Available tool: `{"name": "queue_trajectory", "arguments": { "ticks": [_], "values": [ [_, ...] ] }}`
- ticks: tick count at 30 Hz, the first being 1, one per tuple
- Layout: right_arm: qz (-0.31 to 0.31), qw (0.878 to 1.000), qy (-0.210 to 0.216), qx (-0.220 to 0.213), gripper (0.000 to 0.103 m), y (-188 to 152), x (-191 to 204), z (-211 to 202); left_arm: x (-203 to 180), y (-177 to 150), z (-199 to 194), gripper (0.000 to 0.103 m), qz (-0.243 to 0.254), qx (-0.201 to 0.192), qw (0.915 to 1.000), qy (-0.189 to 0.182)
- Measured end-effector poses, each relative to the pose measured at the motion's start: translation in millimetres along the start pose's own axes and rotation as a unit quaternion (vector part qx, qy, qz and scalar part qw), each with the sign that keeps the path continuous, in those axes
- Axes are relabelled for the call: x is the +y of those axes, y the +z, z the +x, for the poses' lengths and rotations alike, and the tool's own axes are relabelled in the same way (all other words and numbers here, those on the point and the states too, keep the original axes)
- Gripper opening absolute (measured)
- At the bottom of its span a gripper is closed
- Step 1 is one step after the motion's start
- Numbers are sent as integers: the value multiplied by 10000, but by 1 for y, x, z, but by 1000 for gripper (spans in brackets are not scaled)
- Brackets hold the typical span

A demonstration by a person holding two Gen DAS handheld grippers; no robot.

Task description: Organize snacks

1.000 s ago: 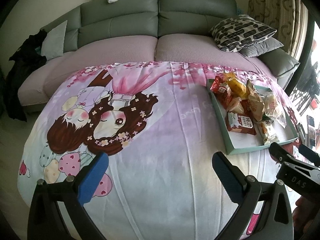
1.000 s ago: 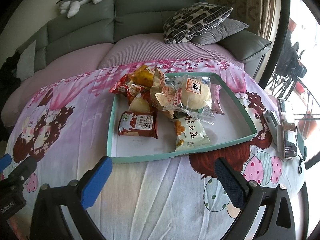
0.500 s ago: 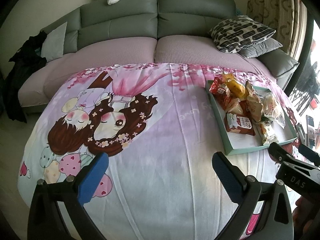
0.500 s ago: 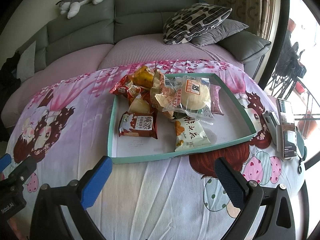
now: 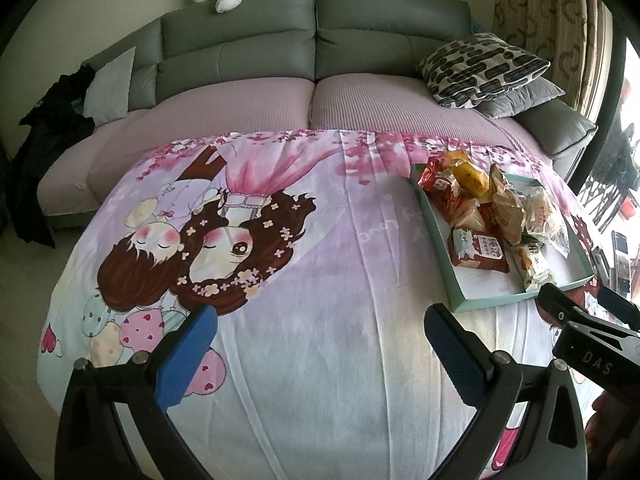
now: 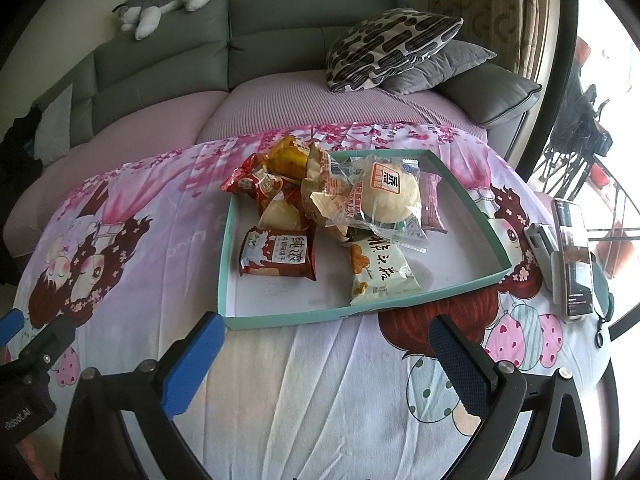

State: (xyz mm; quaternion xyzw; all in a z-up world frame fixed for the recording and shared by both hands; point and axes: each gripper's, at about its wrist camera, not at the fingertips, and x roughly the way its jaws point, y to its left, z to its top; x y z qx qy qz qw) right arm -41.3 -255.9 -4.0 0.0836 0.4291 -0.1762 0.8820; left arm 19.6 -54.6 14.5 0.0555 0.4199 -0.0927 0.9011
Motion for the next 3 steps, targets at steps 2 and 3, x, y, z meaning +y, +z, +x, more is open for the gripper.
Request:
{"name": "queue_trajectory", "arguments": {
  "ticks": [2, 3],
  "values": [
    [10, 10000, 2, -1, 103, 0, 0, -1, 0, 0, -1, 103, 34, -25, 10000, 7],
    [11, 10000, 0, -5, 103, 0, 0, -1, 0, 1, 0, 103, 39, -14, 10000, -30]
  ]
}}
